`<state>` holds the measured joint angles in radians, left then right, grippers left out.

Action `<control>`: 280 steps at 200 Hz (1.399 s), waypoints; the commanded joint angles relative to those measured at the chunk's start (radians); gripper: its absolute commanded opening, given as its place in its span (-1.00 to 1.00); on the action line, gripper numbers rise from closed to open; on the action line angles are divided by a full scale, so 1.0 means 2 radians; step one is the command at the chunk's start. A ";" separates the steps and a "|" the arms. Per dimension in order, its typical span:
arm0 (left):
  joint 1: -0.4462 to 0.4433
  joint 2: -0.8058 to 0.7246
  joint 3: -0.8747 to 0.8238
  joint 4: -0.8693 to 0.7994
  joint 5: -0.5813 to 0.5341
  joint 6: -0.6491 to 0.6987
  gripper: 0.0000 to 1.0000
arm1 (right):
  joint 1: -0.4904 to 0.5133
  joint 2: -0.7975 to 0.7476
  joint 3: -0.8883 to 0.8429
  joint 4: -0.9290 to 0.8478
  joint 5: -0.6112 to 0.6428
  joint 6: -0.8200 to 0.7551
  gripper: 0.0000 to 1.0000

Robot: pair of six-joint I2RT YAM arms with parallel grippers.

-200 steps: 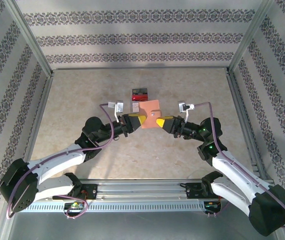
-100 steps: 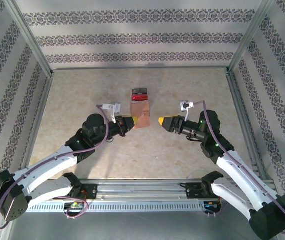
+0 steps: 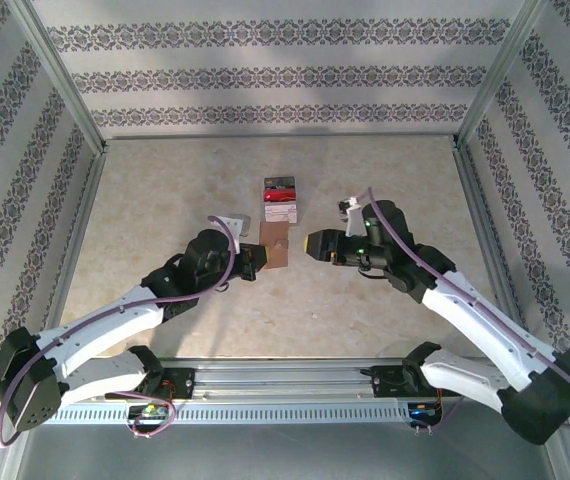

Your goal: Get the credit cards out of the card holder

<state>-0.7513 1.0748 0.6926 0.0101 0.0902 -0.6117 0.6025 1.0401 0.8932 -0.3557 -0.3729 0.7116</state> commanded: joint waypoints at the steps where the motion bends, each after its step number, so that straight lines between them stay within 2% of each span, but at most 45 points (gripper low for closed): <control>1: -0.007 0.002 0.018 0.007 -0.008 0.008 -1.00 | 0.020 0.020 0.028 -0.018 0.042 0.012 0.05; 139: -0.009 0.016 0.013 0.030 0.006 0.000 -1.00 | 0.081 0.141 0.091 -0.010 0.096 0.011 0.03; 212: -0.009 0.017 0.013 0.042 0.016 -0.004 -1.00 | 0.093 0.178 0.098 -0.010 0.108 0.009 -0.06; 280: -0.009 0.021 0.014 0.046 0.028 -0.006 -1.00 | 0.090 0.184 0.099 -0.018 0.160 -0.007 -0.13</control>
<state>-0.7536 1.1179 0.6926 0.0364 0.1036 -0.6132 0.7837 1.3914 1.0615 -0.3748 -0.1440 0.7254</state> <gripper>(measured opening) 0.089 0.441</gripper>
